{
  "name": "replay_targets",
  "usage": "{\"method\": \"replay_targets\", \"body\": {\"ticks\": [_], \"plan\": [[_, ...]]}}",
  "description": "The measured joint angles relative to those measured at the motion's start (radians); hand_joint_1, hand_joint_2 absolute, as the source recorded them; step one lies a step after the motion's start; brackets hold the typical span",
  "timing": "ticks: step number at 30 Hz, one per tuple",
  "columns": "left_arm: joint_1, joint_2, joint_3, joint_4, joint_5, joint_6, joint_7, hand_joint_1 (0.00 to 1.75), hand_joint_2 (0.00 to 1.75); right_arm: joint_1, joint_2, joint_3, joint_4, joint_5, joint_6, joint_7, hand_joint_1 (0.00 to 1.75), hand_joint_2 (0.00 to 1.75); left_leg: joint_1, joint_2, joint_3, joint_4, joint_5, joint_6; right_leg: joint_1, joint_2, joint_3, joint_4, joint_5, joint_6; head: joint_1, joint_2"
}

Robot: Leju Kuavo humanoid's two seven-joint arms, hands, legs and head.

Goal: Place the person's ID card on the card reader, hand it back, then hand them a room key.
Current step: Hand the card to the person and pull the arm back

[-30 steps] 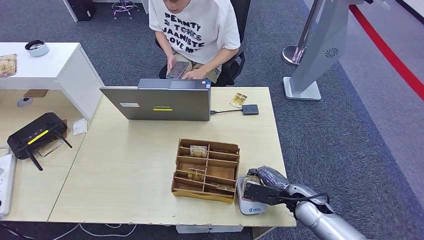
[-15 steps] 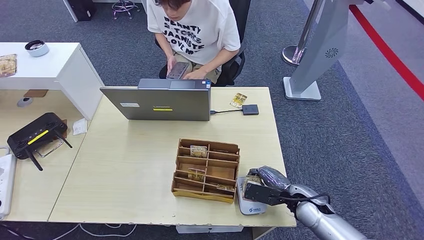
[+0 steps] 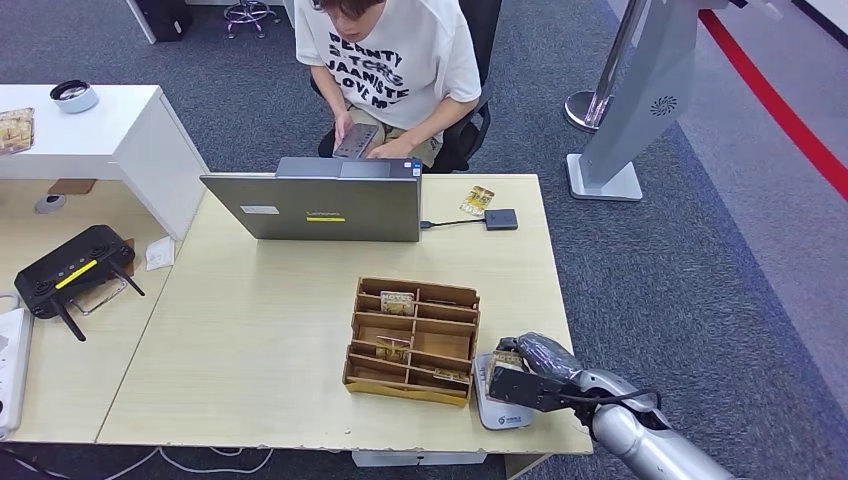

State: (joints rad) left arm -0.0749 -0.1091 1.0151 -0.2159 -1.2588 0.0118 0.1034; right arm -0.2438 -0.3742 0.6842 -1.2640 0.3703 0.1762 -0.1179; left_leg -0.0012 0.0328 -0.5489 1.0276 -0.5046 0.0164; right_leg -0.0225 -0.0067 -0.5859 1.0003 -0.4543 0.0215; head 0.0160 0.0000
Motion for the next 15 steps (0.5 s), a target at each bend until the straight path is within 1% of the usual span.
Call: {"method": "replay_targets", "body": {"ticks": [15], "plan": [[0.0, 0.0, 0.0, 0.0, -0.002, 0.0, 0.0, 0.0, 0.0, 0.002, 0.0, -0.004, 0.0, 0.006, 0.002, 0.0, 1.75, 1.75, 0.0, 0.0, 0.001, 0.0, 0.0, 0.0, 0.0, 0.0, 0.001, 0.0, 0.0, 0.0, 0.0, 0.0]]}}
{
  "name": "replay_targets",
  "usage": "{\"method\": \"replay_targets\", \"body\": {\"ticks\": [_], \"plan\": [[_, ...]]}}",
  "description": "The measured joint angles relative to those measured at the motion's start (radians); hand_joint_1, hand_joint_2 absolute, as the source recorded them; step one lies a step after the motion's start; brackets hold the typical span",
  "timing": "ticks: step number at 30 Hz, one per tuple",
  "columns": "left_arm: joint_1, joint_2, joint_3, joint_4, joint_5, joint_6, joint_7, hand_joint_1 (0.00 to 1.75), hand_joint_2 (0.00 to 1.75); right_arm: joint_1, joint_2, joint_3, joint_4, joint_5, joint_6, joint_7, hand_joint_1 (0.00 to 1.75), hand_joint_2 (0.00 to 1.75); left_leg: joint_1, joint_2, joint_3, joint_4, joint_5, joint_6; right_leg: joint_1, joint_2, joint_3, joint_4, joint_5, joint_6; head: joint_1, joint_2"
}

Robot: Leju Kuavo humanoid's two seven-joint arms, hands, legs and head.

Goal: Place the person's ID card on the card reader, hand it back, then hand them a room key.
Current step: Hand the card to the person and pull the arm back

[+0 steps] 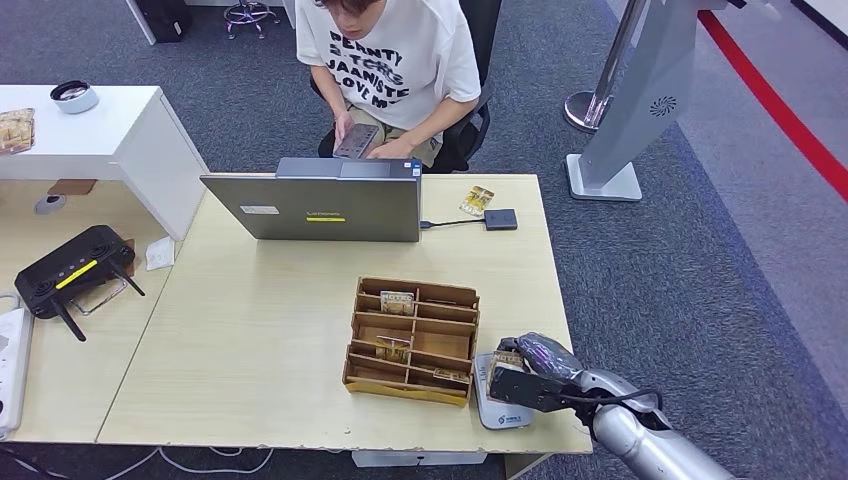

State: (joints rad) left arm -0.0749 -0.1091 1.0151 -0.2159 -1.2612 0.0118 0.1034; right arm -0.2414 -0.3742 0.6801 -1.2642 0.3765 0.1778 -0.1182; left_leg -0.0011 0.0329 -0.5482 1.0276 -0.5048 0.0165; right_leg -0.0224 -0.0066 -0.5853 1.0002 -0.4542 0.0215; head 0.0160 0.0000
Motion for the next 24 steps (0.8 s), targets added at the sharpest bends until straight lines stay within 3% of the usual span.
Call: {"method": "replay_targets", "body": {"ticks": [24], "plan": [[0.0, 0.0, 0.0, 0.0, 0.001, 0.0, 0.0, 0.0, 0.0, 0.009, 0.0, -0.013, -0.003, 0.0, -0.001, 0.0, 1.75, 1.75, 0.0, 0.0, 0.0, 0.0, 0.0, 0.0, 0.0, 0.0, 0.0, 0.0, 0.0, 0.0, 0.0, 0.0]]}}
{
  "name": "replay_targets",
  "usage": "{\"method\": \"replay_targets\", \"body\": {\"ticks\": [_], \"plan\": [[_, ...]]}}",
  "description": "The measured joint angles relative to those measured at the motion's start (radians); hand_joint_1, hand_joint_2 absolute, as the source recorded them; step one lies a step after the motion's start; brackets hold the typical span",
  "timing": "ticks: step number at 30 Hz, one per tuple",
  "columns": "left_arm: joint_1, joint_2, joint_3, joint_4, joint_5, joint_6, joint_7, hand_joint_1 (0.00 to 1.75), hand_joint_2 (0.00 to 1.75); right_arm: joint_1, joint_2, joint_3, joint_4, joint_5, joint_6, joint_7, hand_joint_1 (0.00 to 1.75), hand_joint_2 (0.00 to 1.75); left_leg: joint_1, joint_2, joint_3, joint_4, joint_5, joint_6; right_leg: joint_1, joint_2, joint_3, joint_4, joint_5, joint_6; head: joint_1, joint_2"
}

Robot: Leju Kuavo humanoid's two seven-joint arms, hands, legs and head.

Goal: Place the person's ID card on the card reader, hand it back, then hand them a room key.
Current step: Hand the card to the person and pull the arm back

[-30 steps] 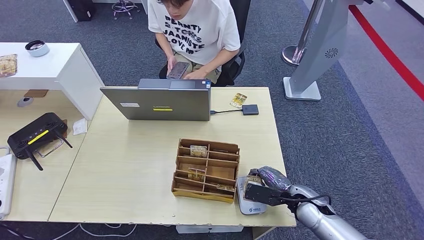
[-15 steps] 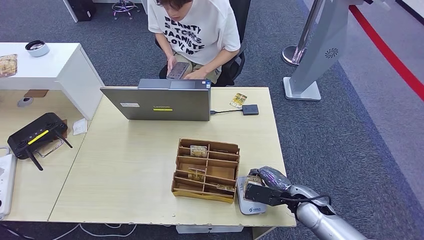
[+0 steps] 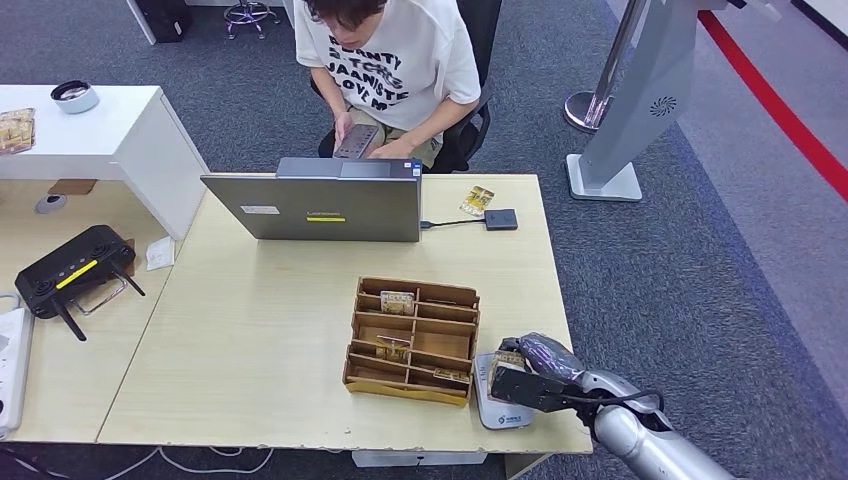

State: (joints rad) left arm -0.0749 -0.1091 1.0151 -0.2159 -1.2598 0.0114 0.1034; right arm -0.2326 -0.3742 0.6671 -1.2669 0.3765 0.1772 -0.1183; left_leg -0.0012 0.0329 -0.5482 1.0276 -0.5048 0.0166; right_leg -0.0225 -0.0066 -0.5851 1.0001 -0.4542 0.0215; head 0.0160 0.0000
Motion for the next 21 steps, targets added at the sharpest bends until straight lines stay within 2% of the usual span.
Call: {"method": "replay_targets", "body": {"ticks": [7, 11, 17, 21], "plan": [[0.0, 0.0, 0.0, 0.0, 0.002, 0.0, 0.0, 0.0, 0.0, 0.008, 0.0, -0.008, -0.009, 0.0, -0.011, -0.006, 1.75, 1.75, 0.0, 0.0, 0.0, 0.0, 0.0, 0.0, 0.0, 0.0, 0.0, 0.0, 0.0, 0.0, 0.0, 0.0], [0.0, 0.0, 0.0, 0.0, 0.013, 0.0, 0.0, 0.0, 0.0, 0.041, 0.009, -0.038, -0.04, 0.011, -0.077, -0.037, 1.75, 1.75, 0.0, 0.0, -0.001, 0.0, 0.0, 0.0, 0.0, 0.0, 0.0, 0.0, 0.0, 0.0, 0.0, 0.0], [0.001, -0.003, 0.002, 0.0, 0.03, 0.002, -0.002, 0.0, 0.0, 0.116, 0.091, -0.131, -0.153, 0.03, -0.224, -0.093, 1.75, 1.75, 0.001, -0.001, -0.003, 0.0, 0.0, 0.0, 0.0, -0.001, -0.002, 0.0, 0.0, 0.0, 0.0, 0.0], [0.001, -0.006, 0.006, 0.0, 0.033, 0.002, -0.006, 0.0, 0.0, 0.151, 0.146, -0.184, -0.225, 0.031, -0.268, -0.115, 1.75, 1.75, 0.001, 0.0, -0.004, 0.0, 0.0, 0.0, 0.0, 0.0, -0.003, 0.001, 0.0, 0.0, 0.0, 0.0]]}}
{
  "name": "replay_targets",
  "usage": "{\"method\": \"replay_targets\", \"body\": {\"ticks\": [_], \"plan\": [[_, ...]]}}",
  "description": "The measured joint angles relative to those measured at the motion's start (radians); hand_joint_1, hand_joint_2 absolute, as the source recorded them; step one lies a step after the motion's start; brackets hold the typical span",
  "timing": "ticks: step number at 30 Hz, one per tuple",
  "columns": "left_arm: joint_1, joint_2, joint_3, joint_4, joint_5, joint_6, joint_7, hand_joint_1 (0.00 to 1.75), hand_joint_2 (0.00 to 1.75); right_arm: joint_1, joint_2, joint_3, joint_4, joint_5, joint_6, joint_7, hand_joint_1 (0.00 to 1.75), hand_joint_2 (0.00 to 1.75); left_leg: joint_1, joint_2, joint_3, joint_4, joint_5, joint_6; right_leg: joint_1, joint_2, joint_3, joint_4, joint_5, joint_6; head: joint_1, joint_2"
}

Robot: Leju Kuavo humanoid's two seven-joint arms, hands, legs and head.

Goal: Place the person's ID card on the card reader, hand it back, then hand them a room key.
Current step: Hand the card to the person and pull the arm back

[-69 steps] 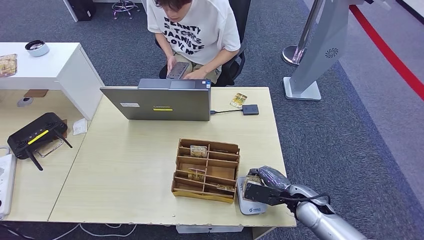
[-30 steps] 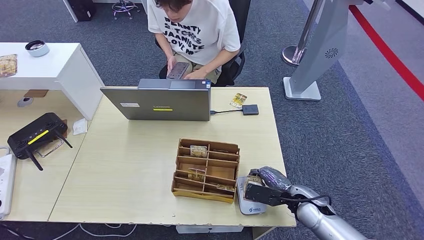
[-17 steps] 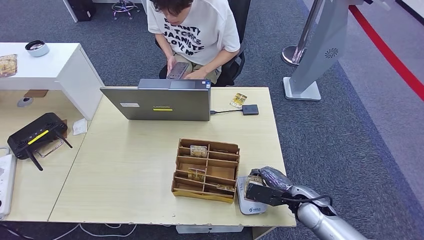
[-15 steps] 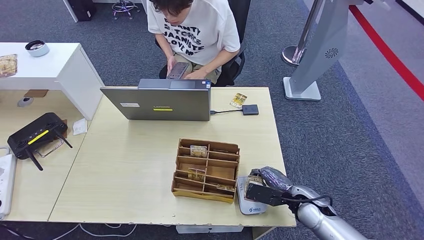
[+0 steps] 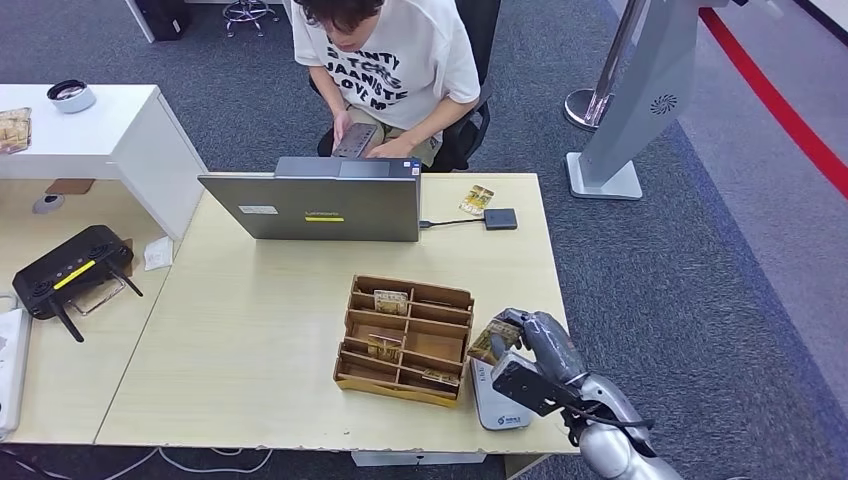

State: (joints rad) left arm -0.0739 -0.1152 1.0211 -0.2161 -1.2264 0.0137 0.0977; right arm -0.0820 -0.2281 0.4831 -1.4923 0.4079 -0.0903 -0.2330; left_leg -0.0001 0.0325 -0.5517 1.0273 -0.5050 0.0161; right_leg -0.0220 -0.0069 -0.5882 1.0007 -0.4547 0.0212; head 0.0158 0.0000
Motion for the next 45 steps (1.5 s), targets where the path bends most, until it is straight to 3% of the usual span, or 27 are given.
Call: {"method": "replay_targets", "body": {"ticks": [5, 15, 17, 21, 22, 29, 34, 45], "plan": [[0.0, -0.002, 0.002, 0.0, 0.0, 0.0, -0.002, 0.0, 0.0, 0.021, 0.03, -0.029, -0.042, 0.0, -0.002, -0.004, 1.75, 1.75, 0.0, 0.0, 0.0, 0.0, 0.0, 0.0, 0.0, 0.0, 0.0, 0.0, 0.0, 0.0, 0.0, 0.0], [0.0, -0.002, 0.002, 0.0, 0.0, 0.0, -0.002, 0.0, 0.0, 0.029, 0.038, -0.04, -0.055, -0.001, -0.005, -0.01, 1.75, 1.75, 0.0, 0.0, 0.0, 0.0, 0.0, 0.0, -0.001, 0.0, 0.0, 0.0, 0.0, 0.0, 0.0, 0.0], [0.0, -0.003, 0.003, 0.0, 0.0, 0.001, -0.002, 0.0, 0.0, 0.046, 0.061, -0.063, -0.087, -0.007, -0.06, -0.058, 1.75, 1.75, 0.0, 0.0, -0.001, 0.0, 0.0, 0.0, -0.001, 0.0, 0.0, 0.0, 0.0, 0.0, 0.0, 0.0], [0.0, -0.007, 0.003, 0.0, -0.011, 0.01, 0.002, 0.0, 0.0, 0.127, 0.174, -0.156, -0.287, -0.019, -0.352, -0.196, 1.75, 1.75, 0.0, 0.0, -0.001, 0.0, 0.0, 0.0, 0.0, 0.0, -0.001, 0.0, -0.001, 0.0, 0.0, 0.0], [0.0, -0.009, 0.003, 0.0, -0.014, 0.011, 0.004, 0.0, 0.0, 0.136, 0.189, -0.167, -0.312, -0.018, -0.389, -0.209, 1.75, 1.75, 0.0, 0.0, -0.001, 0.0, 0.0, 0.0, 0.0, 0.0, -0.001, 0.0, -0.001, 0.0, 0.0, 0.0], [-0.001, -0.012, 0.003, 0.0, -0.024, 0.014, 0.006, 0.0, 0.0, 0.151, 0.234, -0.198, -0.383, 0.02, -0.492, -0.256, 1.75, 1.75, 0.0, 0.0, -0.001, 0.0, 0.0, 0.0, -0.001, 0.0, -0.001, 0.0, -0.001, 0.0, 0.0, 0.0], [-0.002, -0.013, 0.002, 0.0, -0.037, 0.013, 0.006, 0.0, 0.0, 0.119, 0.245, -0.192, -0.394, 0.109, -0.536, -0.266, 1.75, 1.75, 0.0, 0.0, -0.001, 0.0, 0.0, 0.0, -0.001, 0.0, 0.0, 0.0, 0.0, 0.0, 0.0, 0.0], [-0.023, -0.013, -0.004, 0.0, -0.069, -0.001, 0.012, 0.0, 0.0, -0.044, 0.246, -0.114, -0.34, 0.235, -0.526, -0.215, 1.75, 1.75, 0.0, 0.001, -0.001, 0.0, 0.0, 0.0, 0.0, 0.0, -0.001, 0.001, 0.0, -0.001, 0.0, 0.0]]}}
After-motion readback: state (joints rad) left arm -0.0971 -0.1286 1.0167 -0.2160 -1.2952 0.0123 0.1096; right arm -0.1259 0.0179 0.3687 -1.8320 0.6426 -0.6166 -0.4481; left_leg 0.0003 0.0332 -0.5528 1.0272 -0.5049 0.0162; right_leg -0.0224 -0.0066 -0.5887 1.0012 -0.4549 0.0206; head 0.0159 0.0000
